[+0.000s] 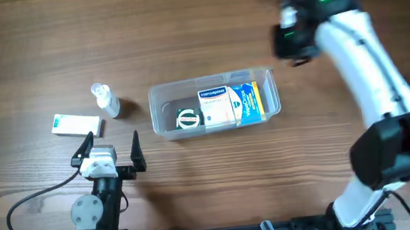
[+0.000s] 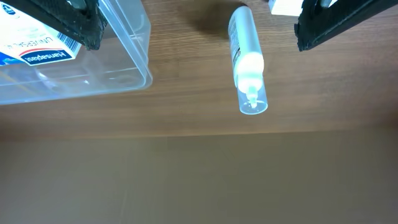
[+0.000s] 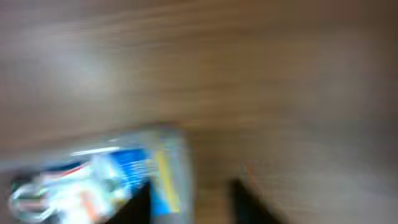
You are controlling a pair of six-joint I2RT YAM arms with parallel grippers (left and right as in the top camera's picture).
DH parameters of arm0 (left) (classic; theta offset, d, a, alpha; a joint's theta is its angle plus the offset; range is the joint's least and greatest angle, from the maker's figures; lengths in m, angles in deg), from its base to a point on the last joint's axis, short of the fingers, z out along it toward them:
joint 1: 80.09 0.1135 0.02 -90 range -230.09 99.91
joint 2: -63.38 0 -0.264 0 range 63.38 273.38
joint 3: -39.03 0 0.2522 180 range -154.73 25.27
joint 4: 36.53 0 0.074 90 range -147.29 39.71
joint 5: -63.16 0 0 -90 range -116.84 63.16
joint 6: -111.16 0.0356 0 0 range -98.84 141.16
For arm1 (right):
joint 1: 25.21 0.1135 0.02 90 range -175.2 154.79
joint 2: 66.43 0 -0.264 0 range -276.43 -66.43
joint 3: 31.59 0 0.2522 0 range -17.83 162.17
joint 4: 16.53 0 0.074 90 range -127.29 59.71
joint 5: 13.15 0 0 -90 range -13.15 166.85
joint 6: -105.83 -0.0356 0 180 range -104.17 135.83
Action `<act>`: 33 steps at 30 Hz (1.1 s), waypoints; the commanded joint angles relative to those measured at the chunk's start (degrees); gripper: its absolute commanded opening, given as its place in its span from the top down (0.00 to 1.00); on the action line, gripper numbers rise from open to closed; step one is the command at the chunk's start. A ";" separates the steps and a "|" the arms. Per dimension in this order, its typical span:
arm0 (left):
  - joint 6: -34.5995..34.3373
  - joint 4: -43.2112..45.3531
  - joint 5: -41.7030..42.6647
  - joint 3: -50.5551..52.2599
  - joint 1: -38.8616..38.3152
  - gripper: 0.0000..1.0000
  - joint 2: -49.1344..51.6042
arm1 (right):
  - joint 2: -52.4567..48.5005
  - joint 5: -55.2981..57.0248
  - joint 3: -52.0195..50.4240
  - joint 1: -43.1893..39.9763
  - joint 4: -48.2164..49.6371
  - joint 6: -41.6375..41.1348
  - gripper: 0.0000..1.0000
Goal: Pack container
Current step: 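Retract the right arm to the upper right side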
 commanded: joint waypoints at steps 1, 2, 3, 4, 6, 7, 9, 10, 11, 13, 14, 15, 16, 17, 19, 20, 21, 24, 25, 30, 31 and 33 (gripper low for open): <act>0.87 0.13 0.66 0.48 -0.26 0.00 -0.42 | 1.57 1.09 1.01 -11.30 -2.34 -1.11 0.06; 0.87 0.13 0.66 0.46 -0.26 0.00 -0.42 | 1.57 0.55 1.01 -13.27 -2.84 -1.16 0.01; 0.87 0.13 0.66 0.46 -0.26 0.00 -0.42 | 1.57 0.33 1.01 -14.91 -3.32 -1.09 0.01; 0.87 0.13 0.66 0.46 -0.26 0.00 -0.42 | 1.55 0.33 1.01 -15.82 -3.56 -1.09 0.00; 0.87 0.13 0.66 0.46 -0.26 0.00 -0.42 | 1.55 0.33 1.01 -17.81 -4.07 -1.07 0.00; 0.87 0.13 0.66 0.48 -0.26 0.00 -0.42 | 1.57 0.33 1.01 -18.12 -3.87 -1.07 0.00; 0.87 0.13 0.66 0.48 -0.26 0.00 -0.42 | 1.57 0.33 1.01 -18.16 -2.40 -1.07 0.00; 0.87 0.13 0.66 0.48 -0.26 0.00 -0.42 | 1.55 0.33 1.01 -18.16 -1.33 -1.05 0.00; 0.87 0.13 0.66 0.46 -0.26 0.00 -0.42 | 1.57 0.33 1.01 -18.16 0.57 -1.07 0.00; 0.87 0.13 0.66 0.46 -0.26 0.00 -0.42 | 1.55 0.33 1.01 -18.16 2.60 -1.07 0.00; 0.87 0.13 0.66 0.46 -0.26 0.00 -0.42 | 1.57 0.33 1.01 -18.16 3.67 -1.05 0.00; 0.87 0.13 0.66 0.48 -0.26 0.00 -0.42 | 1.57 0.33 1.01 -18.16 4.94 -1.05 0.00; 0.87 0.13 0.66 0.46 -0.26 0.00 -0.42 | 1.55 0.33 1.01 -18.16 6.43 -1.05 0.00; 0.87 0.13 0.66 0.46 -0.26 0.00 -0.42 | 1.57 0.33 1.01 -18.16 7.80 -1.07 0.00; 0.87 0.20 0.68 0.46 -0.26 0.00 -0.42 | 1.55 0.33 1.01 -18.16 9.92 -1.07 0.00; 0.87 0.28 0.70 0.46 -0.26 0.00 -0.42 | 1.55 0.33 1.01 -18.16 11.06 -1.07 0.00; 0.87 0.33 0.70 0.48 -0.26 0.00 -0.42 | 1.57 0.33 1.01 -18.16 12.04 -1.07 0.00; 0.24 0.81 4.02 0.46 -0.26 0.00 -0.42 | 1.55 0.33 1.01 -18.16 13.62 -1.07 0.00; 0.24 2.23 7.48 0.48 -0.26 0.00 -0.42 | 1.57 0.33 1.01 -18.16 13.73 -1.07 0.00; -8.85 -2.45 13.09 -7.82 -0.26 0.00 0.63 | 1.55 0.33 1.01 -18.16 13.73 -1.05 0.00; -8.83 -5.18 13.03 -11.02 -0.26 0.00 1.86 | 1.55 0.33 1.01 -18.16 13.70 -1.09 0.00; -8.79 -13.75 10.45 -21.33 -0.26 0.00 7.39 | 1.57 0.33 1.01 -18.16 13.70 -1.05 0.00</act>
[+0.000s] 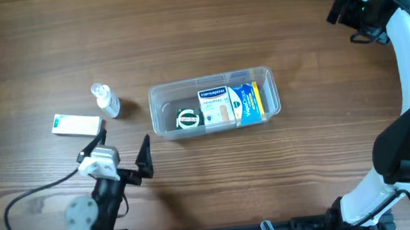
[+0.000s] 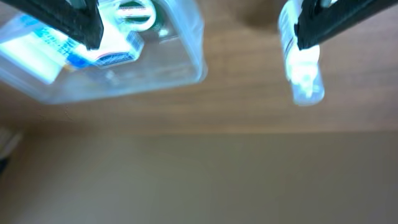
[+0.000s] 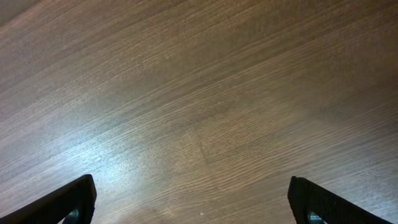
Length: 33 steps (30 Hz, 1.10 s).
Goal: Pack container
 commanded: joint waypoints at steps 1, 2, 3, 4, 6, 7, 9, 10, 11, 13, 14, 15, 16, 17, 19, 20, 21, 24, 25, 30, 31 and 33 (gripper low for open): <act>-3.41 -11.47 -1.53 -20.04 -0.26 0.00 10.14 | 1.51 -0.28 1.01 0.20 0.24 -0.61 0.00; -2.80 -16.52 -1.86 -26.43 -0.26 0.00 15.32 | 1.53 -0.28 1.01 0.20 0.24 -0.59 0.00; -2.82 -22.05 -1.77 -32.74 -0.26 0.00 21.05 | 1.51 -0.28 1.01 0.20 0.24 -0.59 0.00; -2.82 -28.70 -1.44 -39.08 -0.33 0.00 27.10 | 1.51 -0.28 1.01 0.20 0.24 -0.59 0.00; -2.86 -41.57 -1.16 -49.51 -0.33 0.00 38.05 | 1.53 -0.28 1.01 0.20 0.24 -0.61 0.00; -2.84 -48.30 -0.96 -54.69 -0.31 0.00 44.50 | 1.51 -0.28 1.01 0.20 0.24 -0.61 0.00; -2.84 -54.21 -0.96 -59.56 -0.31 0.00 53.46 | 1.53 -0.28 1.01 0.20 0.24 -0.61 0.00; -3.10 -54.45 -0.79 -60.06 -0.31 0.00 56.15 | 1.51 -0.28 1.01 0.20 0.24 -0.61 0.00; -3.15 -54.47 -0.17 -60.13 -0.31 0.00 58.23 | 1.51 -0.28 1.01 0.20 0.24 -0.61 0.00; -3.21 -55.74 3.76 -60.11 -0.31 0.00 65.40 | 1.51 -0.28 1.01 0.20 0.24 -0.61 0.00; -3.23 -55.76 4.55 -60.11 -0.33 0.05 67.73 | 1.53 -0.28 1.01 0.20 0.24 -0.61 0.00; -3.23 -55.71 5.33 -60.11 -0.33 0.24 69.90 | 1.51 -0.28 1.01 0.20 0.24 -0.61 0.00; -3.52 -55.74 5.95 -60.11 -0.48 0.46 73.11 | 1.53 -0.28 1.01 0.20 0.24 -0.61 0.00; -4.42 -55.76 5.90 -60.11 -0.79 0.52 75.23 | 1.53 -0.28 1.01 0.20 0.24 -0.59 0.00; -6.25 -55.60 5.62 -60.11 -2.08 0.78 80.06 | 1.51 -0.28 1.01 0.20 0.24 -0.61 0.00; -6.29 -55.45 5.33 -60.11 -2.78 0.92 81.81 | 1.53 -0.28 1.01 0.20 0.24 -0.61 0.00; -6.97 -55.28 4.50 -60.11 -3.37 0.96 83.06 | 1.51 -0.28 1.01 0.20 0.24 -0.61 0.00; -14.08 -54.64 -2.69 -60.11 -6.23 0.96 86.05 | 1.51 -0.28 1.01 0.20 0.24 -0.61 0.00; -15.52 -54.66 -3.80 -60.06 -7.21 0.96 86.47 | 1.53 -0.28 1.01 0.20 0.24 -0.61 0.00; -18.51 -56.04 -3.82 -59.98 -12.94 0.96 86.49 | 1.51 -0.28 1.01 0.20 0.24 -0.61 0.00; -18.78 -56.54 -3.82 -59.98 -14.08 0.96 86.49 | 1.51 -0.28 1.01 0.20 0.24 -0.59 0.00; -19.80 -57.24 -3.82 -59.95 -17.22 0.96 86.49 | 1.53 -0.28 1.01 0.20 0.24 -0.61 0.00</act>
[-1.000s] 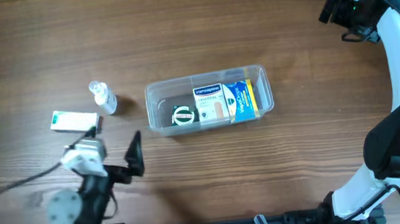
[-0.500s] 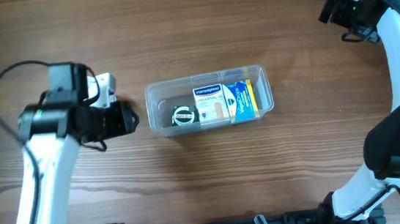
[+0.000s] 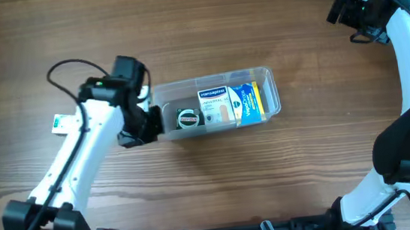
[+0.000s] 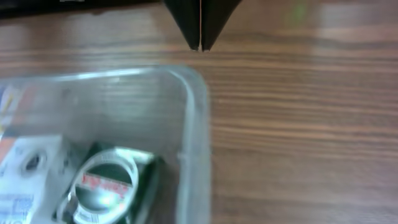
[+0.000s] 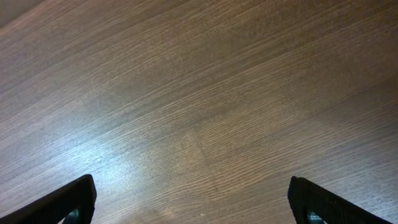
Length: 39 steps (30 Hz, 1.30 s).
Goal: Pack container
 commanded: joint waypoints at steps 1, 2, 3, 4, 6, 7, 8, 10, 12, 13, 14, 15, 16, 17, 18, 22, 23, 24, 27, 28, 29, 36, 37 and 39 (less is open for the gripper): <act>-4.02 -0.57 -0.98 -0.57 -5.18 0.96 -0.04 | 1.51 -0.28 0.98 0.20 0.11 -0.57 0.00; -4.83 -0.02 -0.98 -0.57 -6.62 0.96 -0.04 | 1.49 -0.28 0.98 0.20 0.11 -0.57 0.00; -5.88 0.96 -1.42 -0.57 -8.13 0.96 -0.04 | 1.49 -0.28 0.98 0.20 0.11 -0.59 0.00; -7.28 1.84 -2.32 -0.57 -9.38 0.96 -0.04 | 1.49 -0.28 0.98 0.20 0.13 -0.59 0.00; -9.25 3.15 -4.66 -0.55 -11.43 0.96 0.02 | 1.51 -0.28 0.98 0.20 0.11 -0.59 0.00; -9.27 3.48 -5.22 -0.55 -11.85 0.96 0.02 | 1.49 -0.28 0.98 0.20 0.11 -0.59 0.00; -9.51 3.63 -5.73 -0.55 -12.04 0.96 0.02 | 1.51 -0.28 0.98 0.20 0.11 -0.59 0.00; -10.10 3.67 -5.90 -0.55 -12.02 0.96 0.02 | 1.49 -0.28 0.98 0.20 0.11 -0.59 0.00; -10.08 3.69 -5.92 -0.52 -12.02 0.96 0.02 | 1.49 -0.28 0.98 0.20 0.11 -0.57 0.00; -10.08 4.44 -6.12 -0.09 -12.02 0.96 0.02 | 1.49 -0.28 0.98 0.20 0.13 -0.61 0.00; -10.10 5.14 -6.32 0.33 -12.02 0.96 0.02 | 1.51 -0.28 0.98 0.20 0.13 -0.59 0.00; -10.10 6.08 -6.32 0.90 -12.02 0.96 0.02 | 1.49 -0.28 0.98 0.20 0.11 -0.59 0.00; -10.10 6.91 -6.29 1.62 -12.04 0.96 0.02 | 1.51 -0.28 0.98 0.20 0.11 -0.61 0.00; -10.08 7.43 -6.34 2.34 -12.02 0.96 0.02 | 1.49 -0.28 0.98 0.20 0.11 -0.59 0.00; -10.08 7.56 -6.80 2.84 -12.00 0.96 0.02 | 1.51 -0.28 0.98 0.20 0.11 -0.59 0.01; -10.08 8.02 -7.82 2.89 -11.98 0.96 0.02 | 1.49 -0.28 0.98 0.20 0.11 -0.57 0.00; -10.05 8.00 -8.11 2.89 -11.98 0.96 0.02 | 1.51 -0.28 0.98 0.20 0.11 -0.59 0.00; -10.05 7.98 -8.72 2.89 -11.98 0.96 0.02 | 1.49 -0.28 0.98 0.20 0.11 -0.57 0.00; -10.08 8.48 -10.86 2.91 -11.98 0.96 0.02 | 1.51 -0.28 0.98 0.20 0.11 -0.59 0.00; -10.08 8.76 -10.86 2.91 -11.98 0.96 0.02 | 1.51 -0.28 0.98 0.20 0.13 -0.59 0.00; -10.05 9.22 -11.02 2.91 -11.98 0.96 0.02 | 1.49 -0.28 0.98 0.20 0.11 -0.57 0.00; -10.01 9.81 -9.73 2.89 -11.98 0.96 -0.02 | 1.51 -0.28 0.98 0.20 0.11 -0.61 0.00; -9.92 9.14 -8.46 2.86 -11.98 0.96 -0.24 | 1.51 -0.28 0.98 0.20 0.11 -0.57 0.00; -8.50 7.98 -5.81 2.51 -11.98 0.96 -1.07 | 1.51 -0.28 0.98 0.20 0.11 -0.59 0.00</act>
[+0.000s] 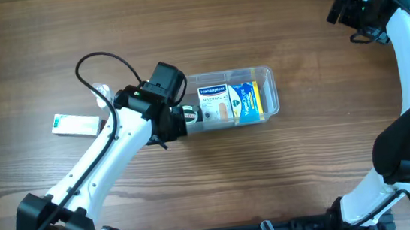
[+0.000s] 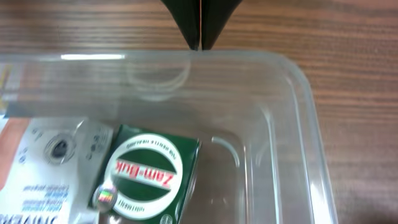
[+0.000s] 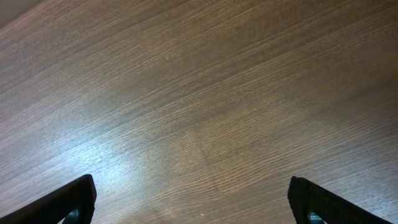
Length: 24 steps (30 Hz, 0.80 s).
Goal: Pack container
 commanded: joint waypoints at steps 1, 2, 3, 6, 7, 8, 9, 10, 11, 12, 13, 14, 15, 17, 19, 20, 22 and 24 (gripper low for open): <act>0.55 -1.86 4.50 -0.48 -0.11 0.96 -1.84 | 1.49 -0.28 0.98 0.20 0.09 -0.57 0.00; 0.52 -2.40 5.35 -1.95 -0.11 0.96 -3.19 | 1.51 -0.28 0.98 0.20 0.11 -0.57 0.00; 0.52 -2.56 5.53 -2.91 -0.11 0.96 -4.07 | 1.51 -0.28 0.98 0.20 0.09 -0.59 0.00; 0.55 -1.62 4.52 -5.81 -0.11 0.96 -6.71 | 1.49 -0.28 0.98 0.20 0.09 -0.57 0.00; 0.55 -0.79 3.63 -6.25 -0.11 0.96 -7.06 | 1.51 -0.28 0.98 0.20 0.09 -0.57 0.00; 1.09 0.72 2.71 -6.34 -0.11 0.96 -7.26 | 1.49 -0.28 0.98 0.20 0.09 -0.59 0.00; 3.08 2.03 2.58 -6.32 -0.11 0.96 -7.15 | 1.49 -0.28 0.98 0.20 0.09 -0.59 0.00; 5.07 2.97 2.58 -6.32 -0.11 0.96 -6.69 | 1.49 -0.28 0.98 0.20 0.09 -0.59 0.00; 6.86 3.78 2.38 -6.32 -0.11 0.96 -6.08 | 1.49 -0.28 0.98 0.20 0.09 -0.57 0.01; 8.13 4.28 2.10 -6.32 -0.11 0.96 -5.38 | 1.49 -0.28 0.98 0.20 0.09 -0.59 0.00; 8.59 4.66 0.98 -6.32 -0.11 0.96 -4.35 | 1.49 -0.28 0.98 0.20 0.09 -0.57 0.00; 9.40 4.85 -0.11 -6.32 -0.11 0.96 -3.32 | 1.49 -0.28 0.98 0.20 0.09 -0.57 0.00; 9.62 5.01 -1.05 -6.32 -0.11 0.96 -2.40 | 1.49 -0.28 0.98 0.20 0.09 -0.59 0.00; 10.08 5.64 -2.86 -6.32 -0.11 0.96 -0.04 | 1.49 -0.28 0.98 0.20 0.09 -0.59 0.00; 11.08 6.32 -3.65 -6.32 -0.11 0.96 1.92 | 1.49 -0.28 0.98 0.20 0.09 -0.59 0.00; 11.10 6.60 -3.96 -6.32 -0.11 0.96 2.64 | 1.51 -0.28 0.98 0.20 0.09 -0.57 0.00; 11.06 7.06 -5.86 -6.32 -0.11 0.96 4.26 | 1.51 -0.28 0.98 0.20 0.09 -0.59 0.00; 10.88 7.41 -6.64 -6.32 -0.09 0.96 6.16 | 1.49 -0.28 0.98 0.20 0.09 -0.57 0.00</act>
